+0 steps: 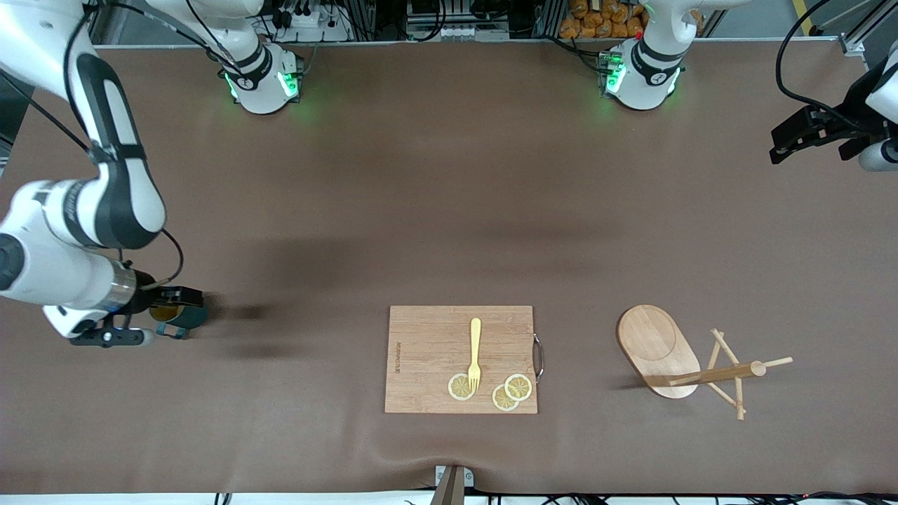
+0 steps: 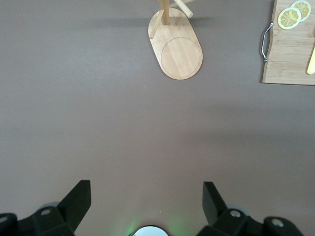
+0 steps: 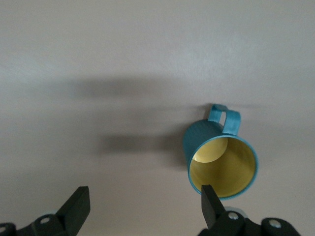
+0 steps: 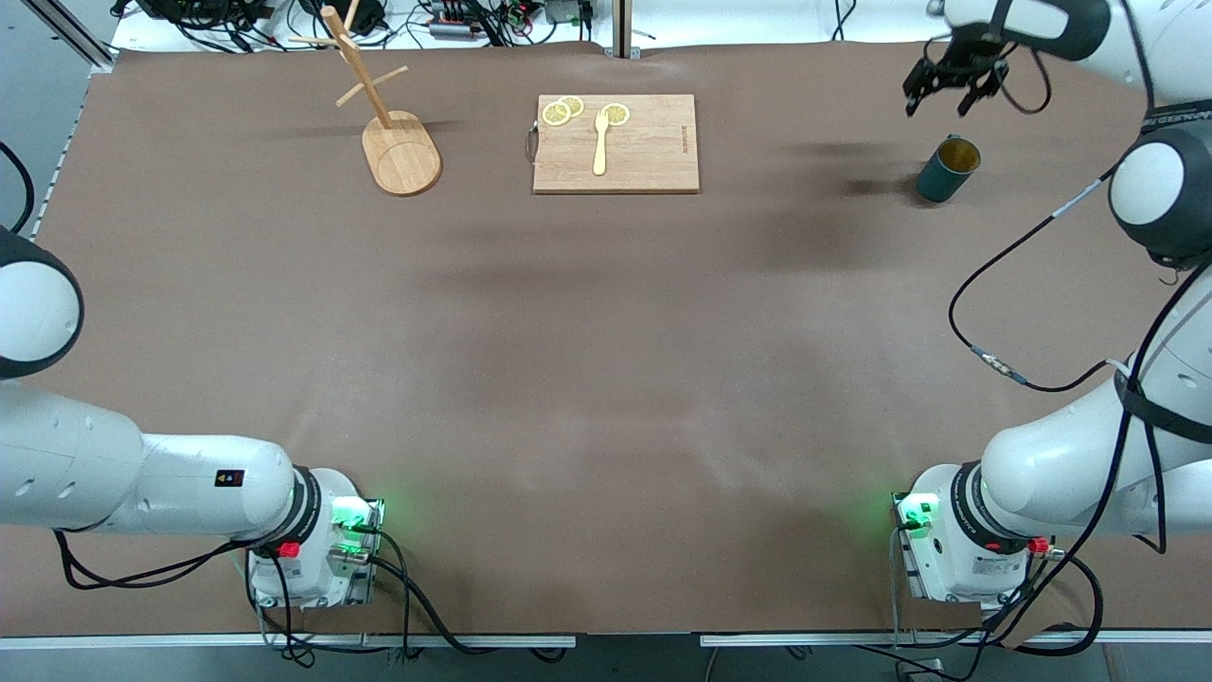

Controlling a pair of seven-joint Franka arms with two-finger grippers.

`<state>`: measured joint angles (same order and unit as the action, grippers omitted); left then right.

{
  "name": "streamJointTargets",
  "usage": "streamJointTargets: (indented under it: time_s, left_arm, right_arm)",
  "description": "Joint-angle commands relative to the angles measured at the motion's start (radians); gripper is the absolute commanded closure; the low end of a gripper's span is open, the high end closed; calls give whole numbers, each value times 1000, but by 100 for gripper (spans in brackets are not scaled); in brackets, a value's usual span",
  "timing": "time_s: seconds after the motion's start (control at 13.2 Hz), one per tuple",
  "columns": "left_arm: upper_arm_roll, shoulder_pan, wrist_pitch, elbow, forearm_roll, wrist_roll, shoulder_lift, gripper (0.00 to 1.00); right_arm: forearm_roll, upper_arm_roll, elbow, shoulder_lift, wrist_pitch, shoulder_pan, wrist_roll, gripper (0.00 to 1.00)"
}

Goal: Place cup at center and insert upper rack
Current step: 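Grasp the teal mug with the right gripper and lift it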

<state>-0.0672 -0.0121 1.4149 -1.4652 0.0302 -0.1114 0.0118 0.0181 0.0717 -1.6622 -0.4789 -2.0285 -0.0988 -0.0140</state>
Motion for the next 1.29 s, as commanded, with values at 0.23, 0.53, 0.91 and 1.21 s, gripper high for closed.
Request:
streamJointTargets:
  time_s: [0.23, 0.53, 0.91, 1.21]
  left_arm:
    - [0, 8, 10, 3, -12, 7, 5, 0]
    - [0, 8, 12, 0, -7, 9, 2, 0]
    - [0, 15, 13, 0, -10, 4, 4, 0]
    - [0, 17, 18, -3, -7, 6, 5, 0]
  right_arm:
    - [46, 5, -53, -35, -21, -42, -7, 0]
    - [53, 5, -51, -90, -49, -61, -9, 0]
    - [48, 7, -25, -156, -82, -84, -72, 89]
    - [40, 7, -24, -155, -73, -85, -69, 100]
